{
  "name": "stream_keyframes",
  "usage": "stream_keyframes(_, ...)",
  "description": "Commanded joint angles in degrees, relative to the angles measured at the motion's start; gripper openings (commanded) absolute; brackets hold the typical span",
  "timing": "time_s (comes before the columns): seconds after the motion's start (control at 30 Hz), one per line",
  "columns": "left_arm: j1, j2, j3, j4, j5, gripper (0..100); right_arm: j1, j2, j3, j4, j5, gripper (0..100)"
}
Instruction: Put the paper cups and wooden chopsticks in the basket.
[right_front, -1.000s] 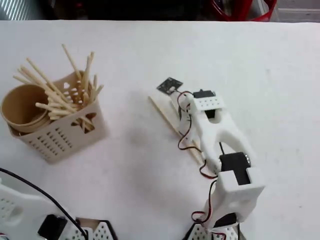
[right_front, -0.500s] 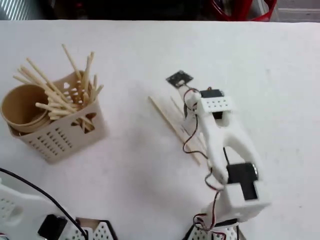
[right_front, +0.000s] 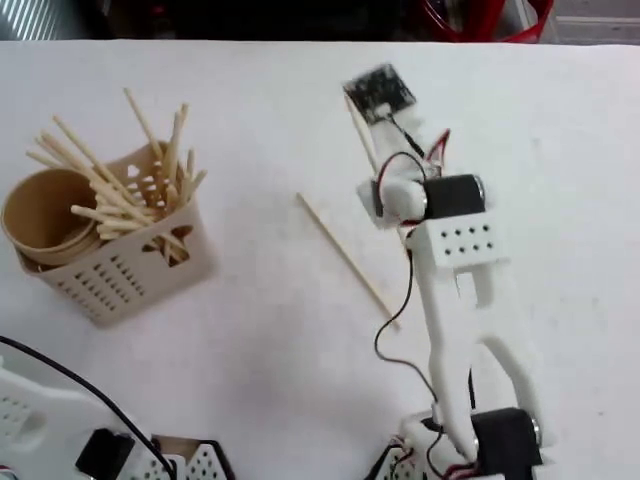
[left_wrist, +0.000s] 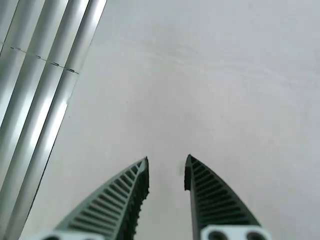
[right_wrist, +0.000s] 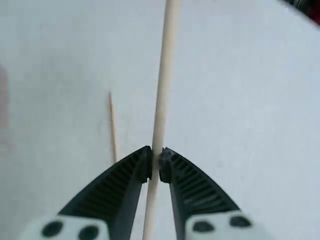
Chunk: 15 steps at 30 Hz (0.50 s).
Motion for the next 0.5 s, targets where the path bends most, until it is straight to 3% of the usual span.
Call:
stream_keyframes(0.0, 0.75, -0.66, 0.53, -1.67, -0.09, 14, -7.69, -4.26, -13.71, -2.59, -6.68, 1.8)
stream_keyframes(0.23, 0.84, -0.66, 0.88, -1.67, -0.09, 14, -21.67, -3.91, -25.14, -17.1, -12.4, 1.8)
stream_keyframes(0.47, 0.4, -0.84, 0.79, -1.67, 0.0, 14, -24.04, -2.24, -25.05, -26.68, -22.77, 1.8)
